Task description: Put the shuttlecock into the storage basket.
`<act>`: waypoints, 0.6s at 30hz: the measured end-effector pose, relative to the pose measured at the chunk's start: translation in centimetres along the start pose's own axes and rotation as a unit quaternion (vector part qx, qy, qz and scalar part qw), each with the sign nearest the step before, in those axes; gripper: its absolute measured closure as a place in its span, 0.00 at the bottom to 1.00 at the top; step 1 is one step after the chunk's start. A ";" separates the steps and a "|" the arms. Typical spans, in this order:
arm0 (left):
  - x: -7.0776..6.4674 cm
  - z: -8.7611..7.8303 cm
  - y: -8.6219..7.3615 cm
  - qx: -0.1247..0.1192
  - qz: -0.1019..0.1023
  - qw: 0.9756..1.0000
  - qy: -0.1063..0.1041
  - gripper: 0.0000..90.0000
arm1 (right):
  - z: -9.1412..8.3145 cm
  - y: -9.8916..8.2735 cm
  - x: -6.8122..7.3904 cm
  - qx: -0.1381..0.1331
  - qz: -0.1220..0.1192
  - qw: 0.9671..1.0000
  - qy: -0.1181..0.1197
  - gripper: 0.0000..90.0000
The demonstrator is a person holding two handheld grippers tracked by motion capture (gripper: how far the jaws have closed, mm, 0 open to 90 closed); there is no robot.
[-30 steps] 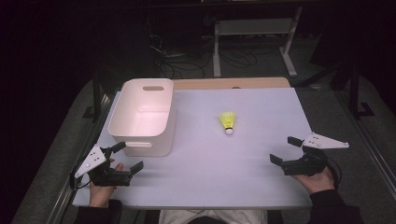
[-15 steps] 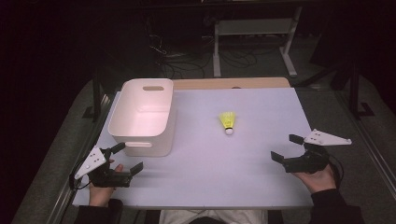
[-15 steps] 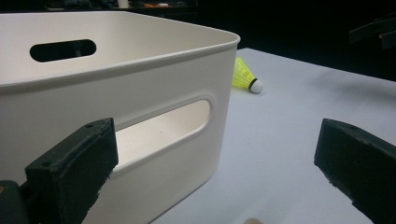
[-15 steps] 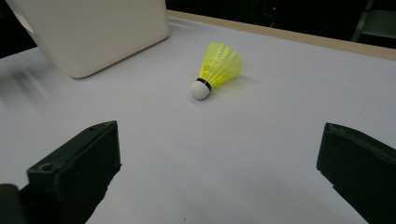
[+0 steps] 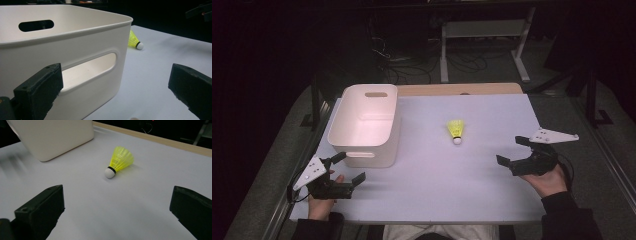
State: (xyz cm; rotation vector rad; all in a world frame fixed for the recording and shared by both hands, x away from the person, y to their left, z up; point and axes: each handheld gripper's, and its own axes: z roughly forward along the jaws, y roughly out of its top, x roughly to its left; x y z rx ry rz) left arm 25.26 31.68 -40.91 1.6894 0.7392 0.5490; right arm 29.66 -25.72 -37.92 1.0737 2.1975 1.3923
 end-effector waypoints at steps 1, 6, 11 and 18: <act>0.0 0.0 0.0 0.000 -0.001 1.000 0.000 0.00 | 0.1 0.2 0.0 0.002 -0.002 1.000 0.000 0.00; 0.0 0.0 0.0 -0.001 -0.001 1.000 0.002 0.00 | 0.7 1.3 -0.1 0.004 -0.009 1.000 0.003 0.00; 0.0 0.0 0.0 0.001 -0.002 1.000 0.001 0.00 | 1.3 2.5 -0.3 0.008 -0.017 1.000 0.006 0.00; 0.0 0.0 0.0 0.000 -0.003 1.000 0.000 0.00 | 1.8 3.5 -0.6 0.018 -0.019 1.000 0.013 0.00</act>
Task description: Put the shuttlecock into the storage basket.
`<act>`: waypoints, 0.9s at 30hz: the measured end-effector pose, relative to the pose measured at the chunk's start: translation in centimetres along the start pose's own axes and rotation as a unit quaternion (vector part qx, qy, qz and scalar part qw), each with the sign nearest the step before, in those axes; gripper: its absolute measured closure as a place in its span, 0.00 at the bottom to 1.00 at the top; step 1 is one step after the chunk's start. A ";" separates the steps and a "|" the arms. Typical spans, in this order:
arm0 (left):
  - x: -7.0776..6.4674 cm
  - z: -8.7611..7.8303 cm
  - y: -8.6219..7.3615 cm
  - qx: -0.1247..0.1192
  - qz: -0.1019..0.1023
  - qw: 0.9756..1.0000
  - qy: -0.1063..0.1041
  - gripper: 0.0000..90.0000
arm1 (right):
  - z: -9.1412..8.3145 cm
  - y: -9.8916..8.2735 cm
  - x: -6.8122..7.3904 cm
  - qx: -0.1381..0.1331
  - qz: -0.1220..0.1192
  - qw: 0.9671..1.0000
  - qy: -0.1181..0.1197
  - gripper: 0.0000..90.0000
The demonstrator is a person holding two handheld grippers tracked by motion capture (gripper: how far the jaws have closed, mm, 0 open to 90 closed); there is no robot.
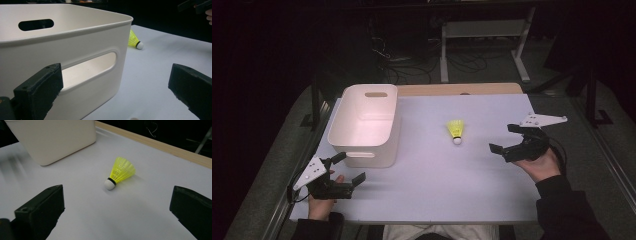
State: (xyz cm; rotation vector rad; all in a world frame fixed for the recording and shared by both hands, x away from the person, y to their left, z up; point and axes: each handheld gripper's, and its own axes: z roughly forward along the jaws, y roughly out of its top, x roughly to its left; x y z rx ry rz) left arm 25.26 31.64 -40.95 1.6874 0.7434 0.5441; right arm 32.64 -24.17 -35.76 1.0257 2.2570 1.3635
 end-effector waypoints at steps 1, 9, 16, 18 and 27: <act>0.0 0.0 0.0 -0.002 0.000 1.000 -0.001 0.00 | 0.1 0.1 0.0 0.000 0.000 1.000 0.001 0.00; 0.0 0.0 0.0 -0.006 0.003 1.000 -0.004 0.00 | 0.7 0.7 -0.5 0.012 0.001 1.000 0.008 0.00; 0.0 0.0 0.0 -0.005 0.003 1.000 -0.005 0.00 | 1.5 1.5 -0.8 0.020 -0.003 1.000 0.016 0.00; 0.0 0.0 0.0 -0.005 0.003 1.000 -0.006 0.00 | 1.8 1.7 -1.1 0.022 0.000 1.000 0.020 0.00; 0.0 0.0 0.0 -0.006 0.003 1.000 -0.007 0.00 | 3.0 2.7 -2.2 0.032 0.007 0.999 0.025 0.00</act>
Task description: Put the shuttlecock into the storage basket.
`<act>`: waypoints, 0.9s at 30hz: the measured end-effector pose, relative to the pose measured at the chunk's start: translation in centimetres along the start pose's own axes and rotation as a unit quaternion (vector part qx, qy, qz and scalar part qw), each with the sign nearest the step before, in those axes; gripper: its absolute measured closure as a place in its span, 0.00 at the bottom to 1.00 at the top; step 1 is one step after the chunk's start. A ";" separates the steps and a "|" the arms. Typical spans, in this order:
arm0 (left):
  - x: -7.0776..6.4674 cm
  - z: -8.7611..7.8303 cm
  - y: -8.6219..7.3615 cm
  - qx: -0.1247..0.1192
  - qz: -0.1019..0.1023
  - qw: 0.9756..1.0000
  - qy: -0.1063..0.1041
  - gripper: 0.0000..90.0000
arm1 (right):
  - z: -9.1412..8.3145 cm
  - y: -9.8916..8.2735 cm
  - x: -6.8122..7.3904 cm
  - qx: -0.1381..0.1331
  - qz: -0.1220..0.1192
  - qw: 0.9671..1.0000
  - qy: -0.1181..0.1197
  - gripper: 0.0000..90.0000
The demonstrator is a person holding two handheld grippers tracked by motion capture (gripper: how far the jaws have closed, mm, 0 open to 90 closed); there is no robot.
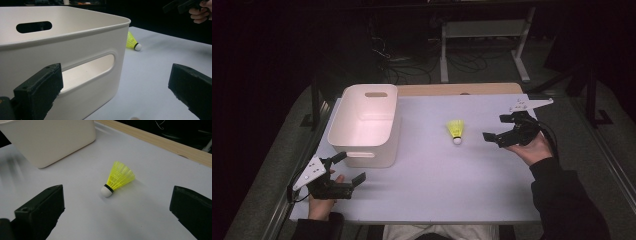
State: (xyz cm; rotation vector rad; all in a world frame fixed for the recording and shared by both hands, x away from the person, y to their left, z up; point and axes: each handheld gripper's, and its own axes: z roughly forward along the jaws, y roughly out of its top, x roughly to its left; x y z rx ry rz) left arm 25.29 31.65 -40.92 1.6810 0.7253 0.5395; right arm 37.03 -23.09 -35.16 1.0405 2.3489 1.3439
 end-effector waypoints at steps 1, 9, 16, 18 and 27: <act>0.0 0.0 0.0 0.000 0.000 1.000 0.000 0.00 | 0.1 0.1 0.0 0.001 0.000 1.000 0.000 0.00; 0.0 0.0 0.0 0.000 -0.001 1.000 -0.003 0.00 | 1.2 0.8 -0.4 0.010 -0.007 1.000 0.000 0.00; 0.0 0.0 0.0 -0.002 -0.002 1.000 -0.003 0.00 | 1.9 1.4 -0.6 0.010 -0.008 1.000 0.004 0.00; 0.0 -0.1 0.0 -0.003 -0.003 1.000 -0.003 0.00 | 2.1 1.5 -0.6 0.010 -0.009 1.000 0.006 0.00; 0.1 0.0 0.0 -0.005 -0.005 1.000 -0.005 0.00 | 3.2 1.4 -1.1 0.015 -0.011 1.000 0.005 0.00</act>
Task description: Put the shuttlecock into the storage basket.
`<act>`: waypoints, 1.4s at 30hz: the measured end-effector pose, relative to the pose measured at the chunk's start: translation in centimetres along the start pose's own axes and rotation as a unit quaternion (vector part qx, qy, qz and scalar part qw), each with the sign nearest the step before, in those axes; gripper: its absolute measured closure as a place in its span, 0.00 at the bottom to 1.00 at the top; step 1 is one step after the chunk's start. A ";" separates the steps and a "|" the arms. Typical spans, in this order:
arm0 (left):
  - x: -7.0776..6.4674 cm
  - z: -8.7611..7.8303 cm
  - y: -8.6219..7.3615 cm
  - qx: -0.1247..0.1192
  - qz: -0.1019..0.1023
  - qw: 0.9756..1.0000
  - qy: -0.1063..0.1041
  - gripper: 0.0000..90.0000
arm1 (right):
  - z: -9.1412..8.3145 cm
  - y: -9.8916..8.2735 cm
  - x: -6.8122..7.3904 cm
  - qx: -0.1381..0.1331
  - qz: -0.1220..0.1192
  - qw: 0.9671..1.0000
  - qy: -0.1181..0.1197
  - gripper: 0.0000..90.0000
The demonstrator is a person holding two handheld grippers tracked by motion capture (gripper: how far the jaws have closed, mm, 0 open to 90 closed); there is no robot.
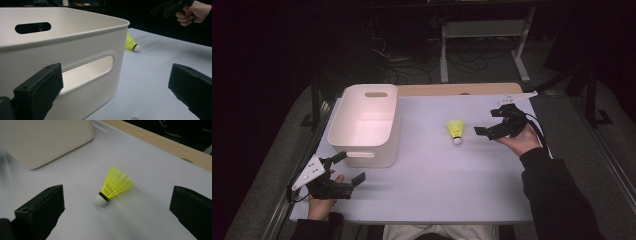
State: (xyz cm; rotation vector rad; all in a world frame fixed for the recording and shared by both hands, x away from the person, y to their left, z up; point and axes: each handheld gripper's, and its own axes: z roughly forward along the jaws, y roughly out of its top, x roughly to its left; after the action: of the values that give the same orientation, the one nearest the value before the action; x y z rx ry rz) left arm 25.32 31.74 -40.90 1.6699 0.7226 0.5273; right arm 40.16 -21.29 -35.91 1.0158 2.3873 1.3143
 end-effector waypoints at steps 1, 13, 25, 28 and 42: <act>0.0 0.0 0.0 0.000 0.000 1.000 0.000 0.00 | 0.1 0.0 -0.1 0.000 0.001 1.000 0.001 0.00; 0.0 -0.1 0.0 -0.002 0.000 1.000 0.001 0.00 | 1.4 0.2 -0.8 0.009 0.004 1.000 0.005 0.00; 0.0 0.0 0.0 -0.001 -0.001 1.000 0.000 0.00 | 2.8 0.1 -1.5 0.016 0.008 1.000 0.009 0.00; 0.0 0.0 0.0 -0.001 -0.001 1.000 0.000 0.00 | 3.2 0.0 -1.6 0.020 0.010 1.000 0.010 0.00; 0.0 0.0 0.0 -0.001 -0.001 1.000 -0.002 0.00 | 4.7 -0.7 -3.1 0.024 0.030 0.999 0.011 0.00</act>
State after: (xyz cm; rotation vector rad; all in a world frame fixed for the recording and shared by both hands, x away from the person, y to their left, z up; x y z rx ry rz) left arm 25.28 31.77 -40.89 1.6670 0.7206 0.5233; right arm 44.40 -20.54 -39.55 1.0987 2.4332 1.3011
